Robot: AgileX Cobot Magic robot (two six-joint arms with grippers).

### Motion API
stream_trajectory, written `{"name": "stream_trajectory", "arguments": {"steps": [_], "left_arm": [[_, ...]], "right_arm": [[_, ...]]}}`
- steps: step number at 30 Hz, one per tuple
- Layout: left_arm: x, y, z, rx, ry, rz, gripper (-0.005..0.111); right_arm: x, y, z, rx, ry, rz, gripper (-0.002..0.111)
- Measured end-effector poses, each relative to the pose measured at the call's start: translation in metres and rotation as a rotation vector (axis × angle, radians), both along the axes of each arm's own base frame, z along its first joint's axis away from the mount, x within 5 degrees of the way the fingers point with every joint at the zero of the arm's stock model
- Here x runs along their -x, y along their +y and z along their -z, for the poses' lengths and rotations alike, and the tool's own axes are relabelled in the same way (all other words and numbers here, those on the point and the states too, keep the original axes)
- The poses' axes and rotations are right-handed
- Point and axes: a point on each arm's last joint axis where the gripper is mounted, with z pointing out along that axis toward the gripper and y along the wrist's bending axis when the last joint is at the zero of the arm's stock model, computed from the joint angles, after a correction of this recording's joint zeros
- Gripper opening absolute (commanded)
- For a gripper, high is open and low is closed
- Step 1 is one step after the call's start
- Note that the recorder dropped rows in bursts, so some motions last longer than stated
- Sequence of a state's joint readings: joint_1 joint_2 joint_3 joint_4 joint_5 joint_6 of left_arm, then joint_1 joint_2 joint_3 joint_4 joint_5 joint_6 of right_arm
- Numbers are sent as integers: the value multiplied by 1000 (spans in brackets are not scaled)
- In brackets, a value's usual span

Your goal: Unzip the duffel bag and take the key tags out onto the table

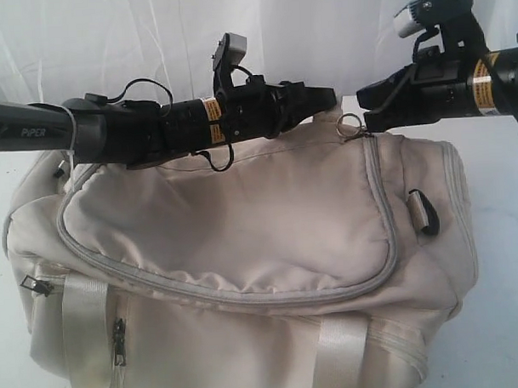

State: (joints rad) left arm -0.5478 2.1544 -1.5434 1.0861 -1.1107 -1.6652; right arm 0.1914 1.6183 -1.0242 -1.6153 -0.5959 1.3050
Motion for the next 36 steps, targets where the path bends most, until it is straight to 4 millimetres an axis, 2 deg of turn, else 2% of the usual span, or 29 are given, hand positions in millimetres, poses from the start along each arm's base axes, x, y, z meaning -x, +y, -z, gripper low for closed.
{"name": "stream_trajectory", "arguments": {"steps": [5,7,11,19,24,32,36], "left_arm": [[-3,4,-1,7,-1,-6,0],[-4,5,-1,9,0,-9,0],[-4,5,-1,13,1,-10,0],[-4,5,-2,27,8,-18,0],[-6,6,-4,48,21,-33,0],[-9,10,-4,51,21,-42,0],[-8,9,-4,49,19,-39,0]], "right_arm": [[5,-3,-1,-34,118,61,43],[5,-2,-1,-55,144,70,48],[6,-1,-1,-117,218,103,48],[7,-1,-1,-179,294,141,40],[9,3,2,-199,337,96,38],[6,7,16,-209,404,63,8],[6,6,16,-205,396,74,4]]}}
